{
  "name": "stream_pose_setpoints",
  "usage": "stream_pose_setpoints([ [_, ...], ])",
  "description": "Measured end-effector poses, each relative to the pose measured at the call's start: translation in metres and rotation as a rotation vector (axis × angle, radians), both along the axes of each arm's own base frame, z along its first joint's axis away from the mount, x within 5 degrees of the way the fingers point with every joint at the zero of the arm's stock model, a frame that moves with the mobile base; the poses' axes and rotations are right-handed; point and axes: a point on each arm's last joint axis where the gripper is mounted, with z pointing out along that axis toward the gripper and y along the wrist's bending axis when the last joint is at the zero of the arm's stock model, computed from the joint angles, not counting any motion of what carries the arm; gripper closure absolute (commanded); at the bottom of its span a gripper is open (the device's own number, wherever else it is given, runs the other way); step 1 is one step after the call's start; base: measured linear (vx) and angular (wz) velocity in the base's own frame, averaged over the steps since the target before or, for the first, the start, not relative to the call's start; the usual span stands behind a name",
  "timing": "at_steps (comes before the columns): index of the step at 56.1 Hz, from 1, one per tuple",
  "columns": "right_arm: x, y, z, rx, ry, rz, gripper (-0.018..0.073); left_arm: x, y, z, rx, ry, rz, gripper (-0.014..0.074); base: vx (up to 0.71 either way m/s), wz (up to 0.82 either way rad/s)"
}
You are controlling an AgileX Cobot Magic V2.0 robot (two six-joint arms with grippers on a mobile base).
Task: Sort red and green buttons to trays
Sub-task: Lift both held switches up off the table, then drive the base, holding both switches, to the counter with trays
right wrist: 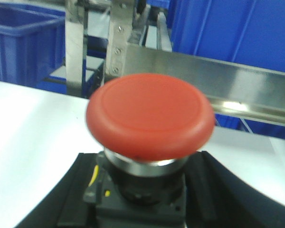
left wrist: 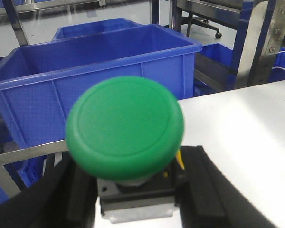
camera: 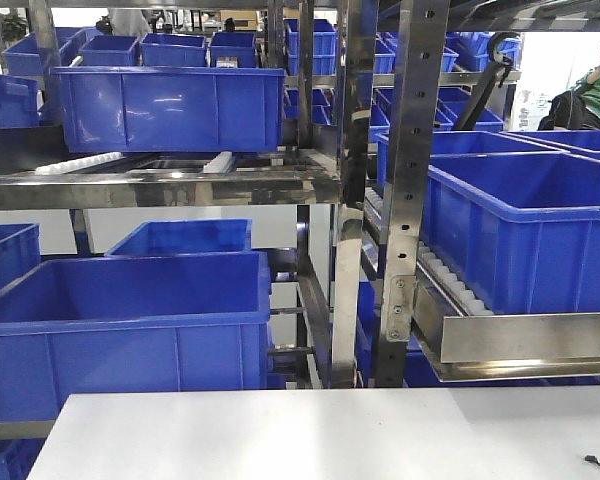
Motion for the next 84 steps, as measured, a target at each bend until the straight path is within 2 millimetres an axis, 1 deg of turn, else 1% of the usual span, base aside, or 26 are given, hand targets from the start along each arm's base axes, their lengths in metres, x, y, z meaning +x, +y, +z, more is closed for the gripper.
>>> stream_pose_setpoints([
  [84, -0.0004, -0.0011, -0.0013, -0.004, 0.015, -0.012, 0.0548, 0.0, 0.0, 0.0, 0.0, 0.0, 0.0, 0.0597, 0.0, 0.02],
])
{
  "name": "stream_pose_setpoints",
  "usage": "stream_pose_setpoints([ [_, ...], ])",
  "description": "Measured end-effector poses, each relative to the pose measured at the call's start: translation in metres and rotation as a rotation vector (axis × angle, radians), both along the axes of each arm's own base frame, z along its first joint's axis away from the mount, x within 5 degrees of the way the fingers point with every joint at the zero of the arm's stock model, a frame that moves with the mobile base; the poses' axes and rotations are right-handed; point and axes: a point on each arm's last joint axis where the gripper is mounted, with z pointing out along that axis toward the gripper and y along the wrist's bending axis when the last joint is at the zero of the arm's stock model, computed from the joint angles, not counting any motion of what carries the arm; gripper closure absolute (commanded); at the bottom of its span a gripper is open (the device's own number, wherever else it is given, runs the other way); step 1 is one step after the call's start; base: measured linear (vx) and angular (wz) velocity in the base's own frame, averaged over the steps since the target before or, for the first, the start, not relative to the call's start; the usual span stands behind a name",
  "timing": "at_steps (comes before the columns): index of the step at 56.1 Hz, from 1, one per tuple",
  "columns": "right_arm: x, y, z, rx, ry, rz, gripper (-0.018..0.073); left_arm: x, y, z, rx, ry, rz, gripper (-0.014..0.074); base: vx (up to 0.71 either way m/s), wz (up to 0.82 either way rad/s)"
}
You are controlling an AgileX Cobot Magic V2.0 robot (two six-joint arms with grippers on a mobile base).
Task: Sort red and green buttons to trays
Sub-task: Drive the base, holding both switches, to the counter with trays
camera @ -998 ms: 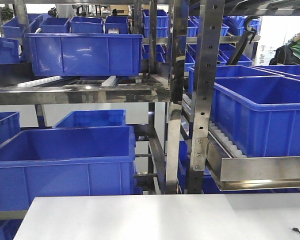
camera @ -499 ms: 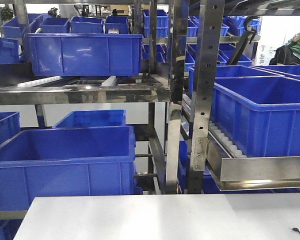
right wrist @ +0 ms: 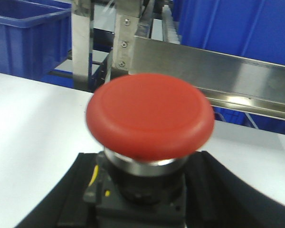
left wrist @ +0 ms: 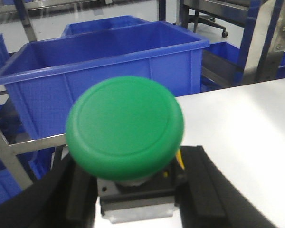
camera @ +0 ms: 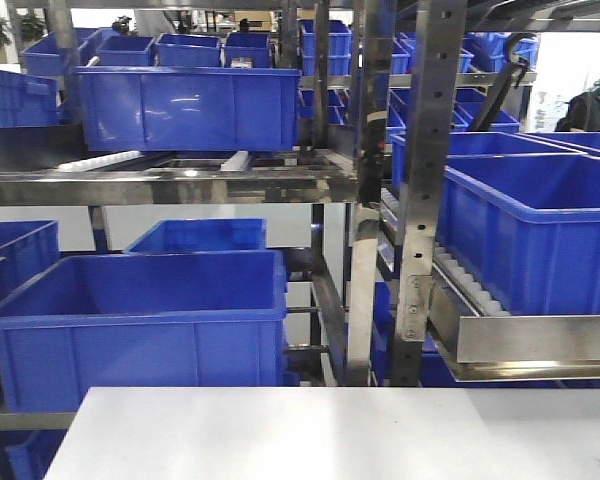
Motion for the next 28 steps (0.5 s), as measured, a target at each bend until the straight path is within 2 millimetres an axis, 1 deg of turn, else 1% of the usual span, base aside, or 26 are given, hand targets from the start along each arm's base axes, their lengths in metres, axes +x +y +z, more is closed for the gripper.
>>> stream_pose_setpoints([
  [15, 0.0, 0.0, 0.0, 0.0, 0.0, 0.0, 0.0548, 0.0, 0.0, 0.0, -0.001, 0.0, 0.0, 0.0597, -0.06, 0.25],
  [28, 0.0, 0.0, 0.0, 0.001, 0.0, 0.0, 0.0548, 0.0, 0.0, 0.0, -0.001, 0.0, 0.0, 0.0597, -0.08, 0.35],
])
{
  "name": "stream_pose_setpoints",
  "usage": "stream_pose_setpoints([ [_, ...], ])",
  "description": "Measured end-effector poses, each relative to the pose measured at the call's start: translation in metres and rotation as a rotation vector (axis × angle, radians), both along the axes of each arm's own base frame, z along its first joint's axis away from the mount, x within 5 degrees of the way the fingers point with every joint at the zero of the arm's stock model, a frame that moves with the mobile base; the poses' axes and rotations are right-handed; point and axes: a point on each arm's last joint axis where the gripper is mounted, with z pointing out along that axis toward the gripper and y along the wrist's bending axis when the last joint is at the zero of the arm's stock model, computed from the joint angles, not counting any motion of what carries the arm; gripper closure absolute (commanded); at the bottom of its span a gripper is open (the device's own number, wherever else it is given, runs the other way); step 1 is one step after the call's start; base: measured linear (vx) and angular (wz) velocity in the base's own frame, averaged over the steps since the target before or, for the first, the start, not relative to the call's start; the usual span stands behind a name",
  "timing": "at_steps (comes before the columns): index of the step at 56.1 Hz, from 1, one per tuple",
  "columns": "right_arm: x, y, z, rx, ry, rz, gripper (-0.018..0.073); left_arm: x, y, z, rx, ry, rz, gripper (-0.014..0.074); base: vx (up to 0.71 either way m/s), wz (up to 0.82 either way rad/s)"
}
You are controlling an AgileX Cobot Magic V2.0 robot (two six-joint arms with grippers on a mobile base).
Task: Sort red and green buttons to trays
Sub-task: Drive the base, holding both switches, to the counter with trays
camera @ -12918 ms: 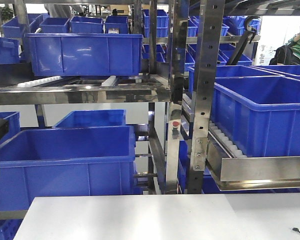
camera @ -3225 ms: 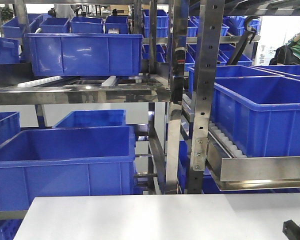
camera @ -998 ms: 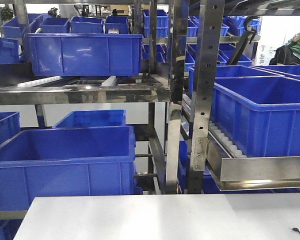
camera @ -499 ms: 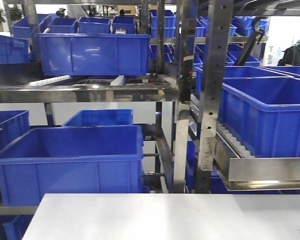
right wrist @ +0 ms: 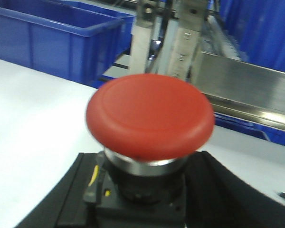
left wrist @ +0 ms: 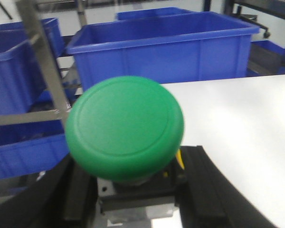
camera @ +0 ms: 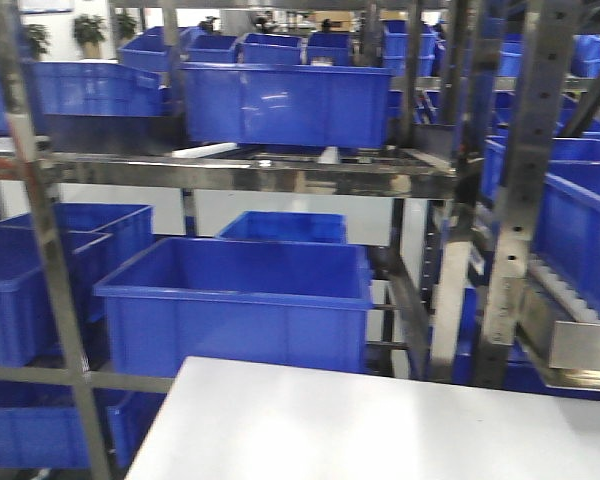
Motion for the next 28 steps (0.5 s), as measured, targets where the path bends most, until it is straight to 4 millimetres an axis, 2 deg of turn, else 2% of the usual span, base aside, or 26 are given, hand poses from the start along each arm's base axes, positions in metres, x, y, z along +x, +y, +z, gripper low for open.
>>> stream_pose_setpoints([
  [28, 0.0, 0.0, 0.0, 0.001, 0.0, 0.0, 0.0548, 0.0, 0.0, 0.0, 0.0, 0.0, 0.0, 0.0597, -0.12, 0.47],
])
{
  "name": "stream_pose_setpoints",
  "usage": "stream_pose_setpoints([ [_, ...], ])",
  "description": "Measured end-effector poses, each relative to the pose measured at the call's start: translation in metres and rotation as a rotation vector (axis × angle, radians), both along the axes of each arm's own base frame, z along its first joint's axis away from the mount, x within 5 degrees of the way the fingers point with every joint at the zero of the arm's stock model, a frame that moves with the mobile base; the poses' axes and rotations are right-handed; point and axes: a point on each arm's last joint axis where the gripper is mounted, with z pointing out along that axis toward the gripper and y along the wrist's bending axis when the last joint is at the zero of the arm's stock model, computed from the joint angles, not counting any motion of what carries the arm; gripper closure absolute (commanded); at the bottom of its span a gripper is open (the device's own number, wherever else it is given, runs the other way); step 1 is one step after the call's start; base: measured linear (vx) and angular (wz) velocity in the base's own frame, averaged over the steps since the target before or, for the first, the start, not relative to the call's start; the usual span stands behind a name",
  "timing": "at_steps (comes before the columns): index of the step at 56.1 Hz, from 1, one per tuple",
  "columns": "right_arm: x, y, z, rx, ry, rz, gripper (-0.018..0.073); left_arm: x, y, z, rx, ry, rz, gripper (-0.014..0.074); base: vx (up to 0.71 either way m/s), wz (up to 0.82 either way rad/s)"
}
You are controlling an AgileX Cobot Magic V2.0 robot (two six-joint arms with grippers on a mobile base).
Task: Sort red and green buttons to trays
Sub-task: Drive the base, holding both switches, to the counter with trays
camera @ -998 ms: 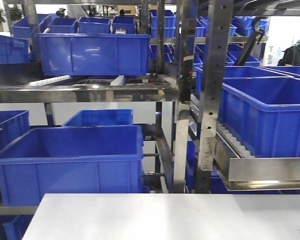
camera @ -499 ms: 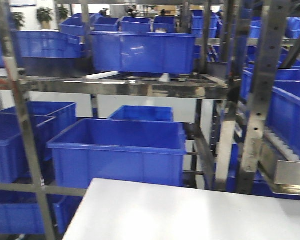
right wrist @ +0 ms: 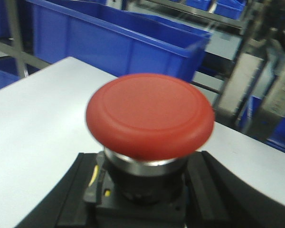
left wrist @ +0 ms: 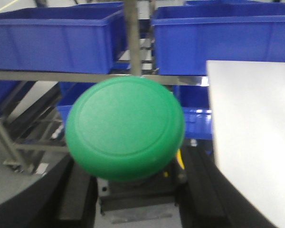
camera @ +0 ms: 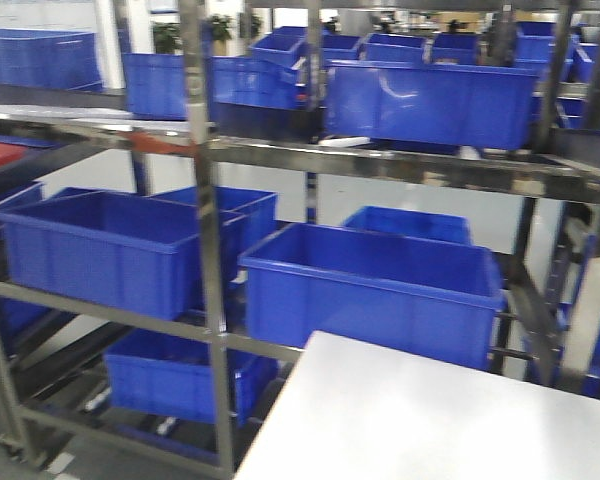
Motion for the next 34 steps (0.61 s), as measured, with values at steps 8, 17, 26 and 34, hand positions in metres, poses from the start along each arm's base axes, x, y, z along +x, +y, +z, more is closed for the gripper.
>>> stream_pose_setpoints([
  [8, 0.0, 0.0, 0.0, 0.0, 0.0, 0.0, 0.0548, 0.0, 0.0, 0.0, 0.0, 0.0, 0.0, 0.0597, -0.14, 0.52],
  [17, 0.0, 0.0, 0.0, 0.0, 0.0, 0.0, 0.0548, 0.0, 0.0, 0.0, 0.0, 0.0, 0.0, 0.0597, -0.14, 0.53],
  [26, 0.0, 0.0, 0.0, 0.0, 0.0, 0.0, 0.0548, 0.0, 0.0, 0.0, 0.0, 0.0, 0.0, 0.0597, -0.13, 0.53],
  [34, 0.0, 0.0, 0.0, 0.0, 0.0, 0.0, 0.0548, 0.0, 0.0, 0.0, 0.0, 0.0, 0.0, 0.0597, -0.12, 0.56],
])
